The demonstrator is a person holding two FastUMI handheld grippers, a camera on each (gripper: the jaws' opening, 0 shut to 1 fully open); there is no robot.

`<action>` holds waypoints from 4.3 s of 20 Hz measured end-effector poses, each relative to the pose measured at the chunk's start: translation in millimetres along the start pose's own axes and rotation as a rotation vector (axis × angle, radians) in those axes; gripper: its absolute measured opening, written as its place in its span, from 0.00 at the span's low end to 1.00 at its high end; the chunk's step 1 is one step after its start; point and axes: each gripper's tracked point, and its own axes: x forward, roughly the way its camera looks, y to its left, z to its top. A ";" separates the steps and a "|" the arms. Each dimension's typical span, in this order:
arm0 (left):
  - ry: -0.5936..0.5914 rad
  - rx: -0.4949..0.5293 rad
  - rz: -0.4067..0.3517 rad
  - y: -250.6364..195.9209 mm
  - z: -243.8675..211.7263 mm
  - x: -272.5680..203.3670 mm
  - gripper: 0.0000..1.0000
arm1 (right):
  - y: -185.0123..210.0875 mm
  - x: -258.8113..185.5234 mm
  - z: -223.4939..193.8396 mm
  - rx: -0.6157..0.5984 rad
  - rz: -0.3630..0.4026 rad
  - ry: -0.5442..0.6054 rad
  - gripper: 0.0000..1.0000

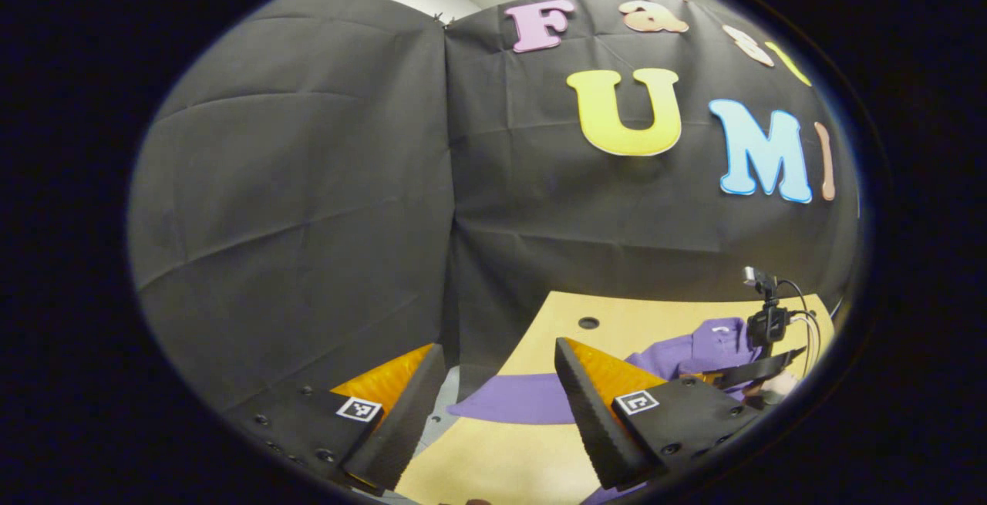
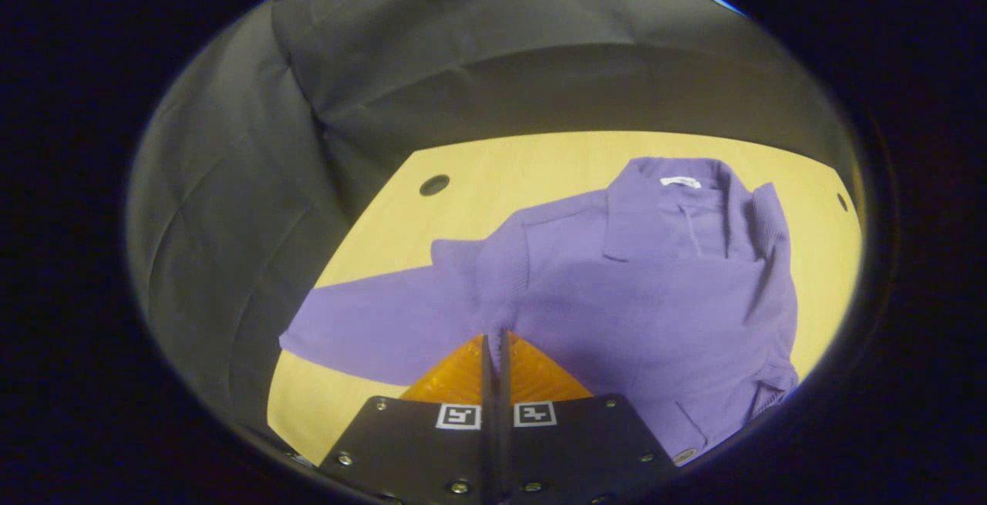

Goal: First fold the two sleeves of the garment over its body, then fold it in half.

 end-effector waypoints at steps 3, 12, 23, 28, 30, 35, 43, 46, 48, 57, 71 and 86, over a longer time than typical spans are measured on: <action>0.017 -0.023 0.018 8.6 -9.9 6.4 0.99 | 3.2 17.7 -15.9 -0.024 -0.029 0.053 0.00; 0.082 -0.053 0.007 10.4 -52.2 47.9 0.99 | 1.7 10.5 -16.7 0.001 -0.017 0.064 0.45; 0.217 -0.023 -0.077 -5.2 -141.3 131.7 0.99 | -21.1 -42.5 -6.0 -0.005 -0.052 0.036 0.62; 0.312 -0.014 -0.086 -9.8 -194.5 167.5 0.97 | -49.9 -64.7 -12.1 0.015 -0.101 0.046 0.62; 0.341 -0.009 -0.094 -12.7 -211.9 175.5 0.96 | -61.0 -71.7 -16.2 0.033 -0.119 0.050 0.62; 0.423 0.014 -0.089 -14.0 -258.3 189.7 1.00 | -82.6 -86.1 -29.1 0.067 -0.155 0.051 0.62; 0.454 0.015 -0.077 -19.8 -276.7 185.3 0.97 | -102.9 -100.4 -39.6 0.117 -0.182 0.040 0.62; 0.440 0.014 -0.100 -33.6 -278.6 187.3 0.74 | -106.7 -104.7 -44.9 0.134 -0.186 0.036 0.62; 0.430 -0.002 -0.123 -41.8 -277.0 188.6 0.51 | -108.2 -107.1 -48.8 0.142 -0.187 0.033 0.62; 0.456 0.025 -0.066 -44.5 -274.3 191.8 0.07 | -125.5 -122.3 -59.3 0.184 -0.195 0.014 0.62; 0.298 0.076 -0.272 -209.2 -161.0 184.7 0.07 | -178.5 -163.3 -80.9 0.329 -0.226 -0.050 0.62; 0.261 0.140 -0.680 -529.5 -142.6 81.7 0.07 | -303.3 -257.2 -125.9 0.532 -0.339 -0.146 0.62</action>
